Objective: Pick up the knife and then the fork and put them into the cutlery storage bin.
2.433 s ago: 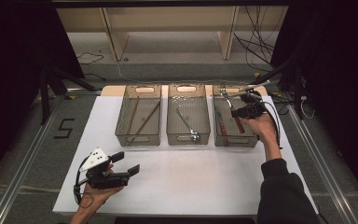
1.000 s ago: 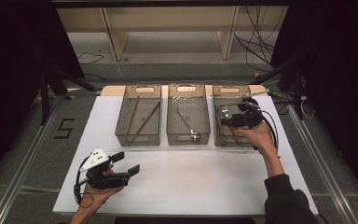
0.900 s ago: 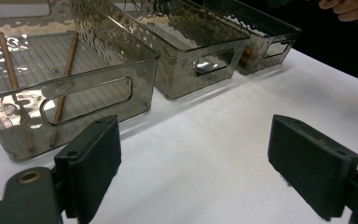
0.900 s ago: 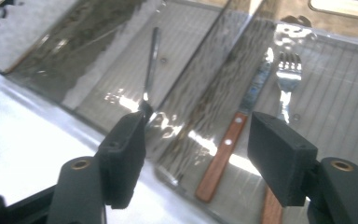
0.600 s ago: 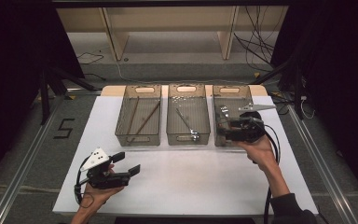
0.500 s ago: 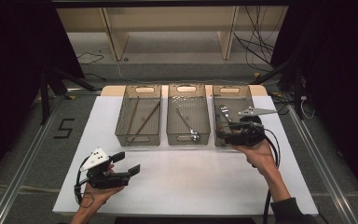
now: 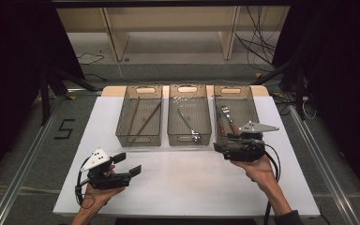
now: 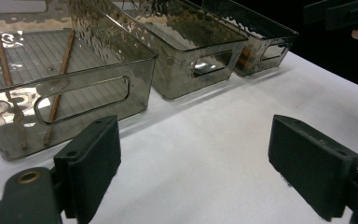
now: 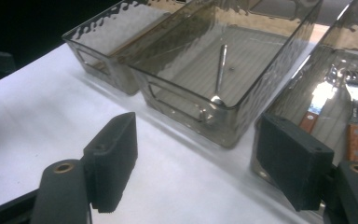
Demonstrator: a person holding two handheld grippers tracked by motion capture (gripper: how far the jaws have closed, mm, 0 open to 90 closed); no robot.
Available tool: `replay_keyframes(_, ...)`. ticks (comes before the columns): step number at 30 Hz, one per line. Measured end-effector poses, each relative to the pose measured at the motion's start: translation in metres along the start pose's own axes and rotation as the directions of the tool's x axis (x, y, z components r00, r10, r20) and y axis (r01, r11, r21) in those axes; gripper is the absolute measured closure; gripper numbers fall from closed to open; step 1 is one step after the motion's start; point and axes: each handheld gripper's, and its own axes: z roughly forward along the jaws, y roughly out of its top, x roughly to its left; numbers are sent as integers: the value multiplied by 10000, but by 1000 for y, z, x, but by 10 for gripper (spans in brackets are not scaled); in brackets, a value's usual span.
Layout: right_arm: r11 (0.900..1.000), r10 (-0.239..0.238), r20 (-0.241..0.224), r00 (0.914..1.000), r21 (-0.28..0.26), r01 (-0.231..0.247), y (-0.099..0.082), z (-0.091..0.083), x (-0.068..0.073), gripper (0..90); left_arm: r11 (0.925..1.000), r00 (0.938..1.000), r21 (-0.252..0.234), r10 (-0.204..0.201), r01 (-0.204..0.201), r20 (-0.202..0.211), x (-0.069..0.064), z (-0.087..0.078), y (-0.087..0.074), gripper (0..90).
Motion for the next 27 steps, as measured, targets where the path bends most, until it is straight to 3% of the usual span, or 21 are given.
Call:
replay_keyframes(18, 9971, -358, -283, 9990, -675, 338, -35, -10, 16, 262, 10000, 10000, 31, -61, 61, 44, -1, 3, 2, 164)
replay_keyframes(27, 9968, -197, -282, 9994, -781, 174, -56, -13, 17, 237, 9998, 9998, -23, -183, 184, 88, -1, 3, 1, 164)
